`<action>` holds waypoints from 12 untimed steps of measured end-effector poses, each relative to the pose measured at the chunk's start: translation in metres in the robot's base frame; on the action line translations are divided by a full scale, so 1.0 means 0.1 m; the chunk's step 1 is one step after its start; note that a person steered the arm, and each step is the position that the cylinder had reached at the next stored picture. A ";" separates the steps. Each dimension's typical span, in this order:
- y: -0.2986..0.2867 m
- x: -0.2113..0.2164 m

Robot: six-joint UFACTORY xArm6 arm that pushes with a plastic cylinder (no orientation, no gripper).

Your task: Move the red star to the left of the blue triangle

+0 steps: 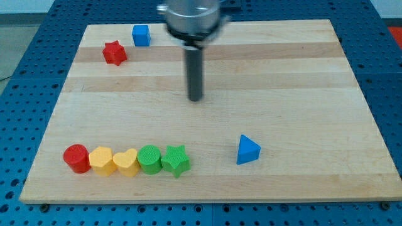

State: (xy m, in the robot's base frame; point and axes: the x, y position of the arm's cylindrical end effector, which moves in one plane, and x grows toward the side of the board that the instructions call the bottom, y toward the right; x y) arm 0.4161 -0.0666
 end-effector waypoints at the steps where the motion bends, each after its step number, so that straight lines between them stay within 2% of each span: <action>1: -1.09 -0.25; 2: -1.93 -0.58; 3: -2.31 -1.04; 4: -2.03 -1.23; 5: -1.12 -1.16; 6: 0.05 -0.89; 7: 0.53 -0.63; 8: 0.58 -0.86; 9: 0.90 -1.06; 10: 1.19 -0.74; 11: 1.15 -0.55; 12: 1.08 -1.06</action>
State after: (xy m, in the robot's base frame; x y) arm 0.3101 0.0411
